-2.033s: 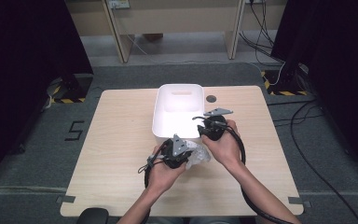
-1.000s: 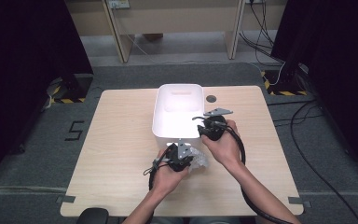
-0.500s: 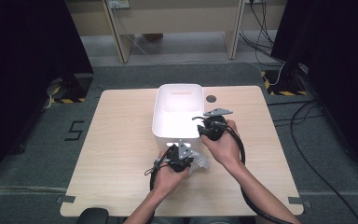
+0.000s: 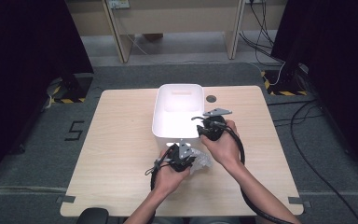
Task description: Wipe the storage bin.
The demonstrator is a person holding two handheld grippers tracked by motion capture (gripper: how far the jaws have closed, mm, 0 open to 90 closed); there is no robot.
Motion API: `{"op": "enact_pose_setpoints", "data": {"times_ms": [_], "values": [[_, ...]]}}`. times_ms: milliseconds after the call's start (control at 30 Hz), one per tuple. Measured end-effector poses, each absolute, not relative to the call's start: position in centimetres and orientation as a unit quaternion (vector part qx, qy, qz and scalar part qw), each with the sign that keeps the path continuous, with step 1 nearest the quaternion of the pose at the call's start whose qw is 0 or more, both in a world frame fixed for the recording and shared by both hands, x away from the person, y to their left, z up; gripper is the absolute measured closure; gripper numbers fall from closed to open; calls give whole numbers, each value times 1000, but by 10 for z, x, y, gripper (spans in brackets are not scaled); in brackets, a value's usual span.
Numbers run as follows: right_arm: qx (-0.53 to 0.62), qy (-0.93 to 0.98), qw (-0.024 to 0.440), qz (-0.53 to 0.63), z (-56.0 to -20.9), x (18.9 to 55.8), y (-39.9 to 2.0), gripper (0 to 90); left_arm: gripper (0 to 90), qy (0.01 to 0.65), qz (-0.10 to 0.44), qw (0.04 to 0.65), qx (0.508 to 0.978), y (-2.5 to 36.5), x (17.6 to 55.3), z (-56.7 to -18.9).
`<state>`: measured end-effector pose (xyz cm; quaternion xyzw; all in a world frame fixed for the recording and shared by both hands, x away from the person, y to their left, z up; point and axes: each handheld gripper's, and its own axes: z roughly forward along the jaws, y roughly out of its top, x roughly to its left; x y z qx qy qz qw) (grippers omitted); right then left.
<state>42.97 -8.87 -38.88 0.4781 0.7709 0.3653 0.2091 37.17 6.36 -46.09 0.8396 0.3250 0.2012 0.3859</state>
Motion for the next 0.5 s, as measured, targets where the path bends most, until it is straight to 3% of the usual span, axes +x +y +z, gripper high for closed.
{"op": "enact_pose_setpoints", "data": {"times_ms": [500], "values": [[480, 771, 205, 366, -389, 430, -89, 654, 761, 321, 200, 394, 838, 55, 372, -454]]}}
